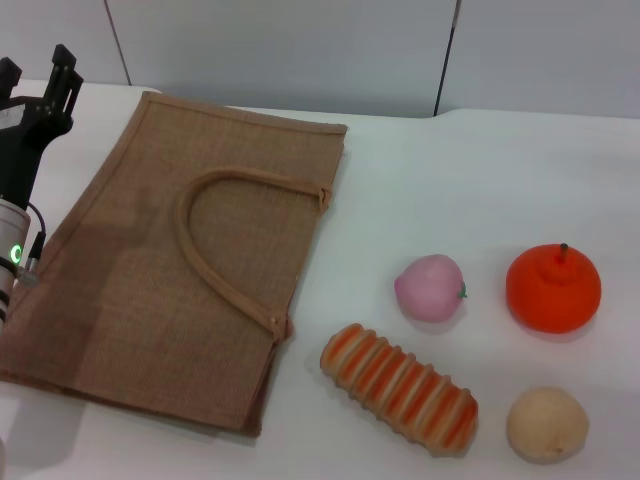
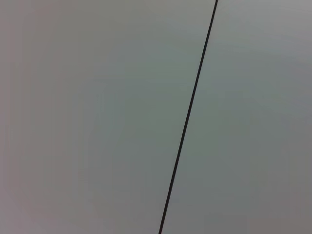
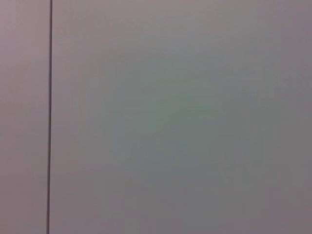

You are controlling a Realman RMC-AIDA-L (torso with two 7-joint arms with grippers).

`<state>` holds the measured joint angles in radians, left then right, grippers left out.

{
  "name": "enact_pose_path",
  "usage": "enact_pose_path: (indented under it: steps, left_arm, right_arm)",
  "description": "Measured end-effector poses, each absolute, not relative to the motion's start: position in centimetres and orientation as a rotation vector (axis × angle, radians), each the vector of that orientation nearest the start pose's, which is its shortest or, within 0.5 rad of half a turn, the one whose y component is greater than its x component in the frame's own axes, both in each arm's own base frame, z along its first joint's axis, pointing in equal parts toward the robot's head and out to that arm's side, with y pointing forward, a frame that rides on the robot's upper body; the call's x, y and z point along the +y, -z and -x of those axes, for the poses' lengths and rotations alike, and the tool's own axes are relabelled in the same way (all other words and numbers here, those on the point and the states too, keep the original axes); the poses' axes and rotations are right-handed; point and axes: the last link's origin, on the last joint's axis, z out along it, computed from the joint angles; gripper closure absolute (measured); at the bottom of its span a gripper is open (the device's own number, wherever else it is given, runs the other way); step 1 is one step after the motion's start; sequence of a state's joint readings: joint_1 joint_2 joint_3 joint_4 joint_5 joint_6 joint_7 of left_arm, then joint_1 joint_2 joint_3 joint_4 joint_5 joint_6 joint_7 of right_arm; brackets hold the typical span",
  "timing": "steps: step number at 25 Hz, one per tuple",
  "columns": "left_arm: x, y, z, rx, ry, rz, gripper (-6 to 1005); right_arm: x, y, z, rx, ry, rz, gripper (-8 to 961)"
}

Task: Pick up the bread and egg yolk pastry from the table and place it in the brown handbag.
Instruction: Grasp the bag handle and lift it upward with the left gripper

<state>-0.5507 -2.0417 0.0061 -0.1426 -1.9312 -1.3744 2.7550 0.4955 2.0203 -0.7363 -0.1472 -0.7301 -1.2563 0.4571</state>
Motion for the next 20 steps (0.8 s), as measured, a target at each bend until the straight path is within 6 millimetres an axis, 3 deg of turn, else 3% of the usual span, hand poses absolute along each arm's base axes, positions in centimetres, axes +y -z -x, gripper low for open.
enact_pose_path:
  steps: [14, 20]
  left_arm:
    - [34.91, -2.64, 31.61, -0.645, 1.021, 1.345, 257]
    - [35.54, -2.45, 31.63, -0.775, 1.119, 1.389, 257]
  right_arm:
    - [36.08, -6.34, -32.99, 0.450, -0.848, 1.543, 80]
    - [36.02, -6.23, -33.10, 0.457, -0.844, 1.544, 80]
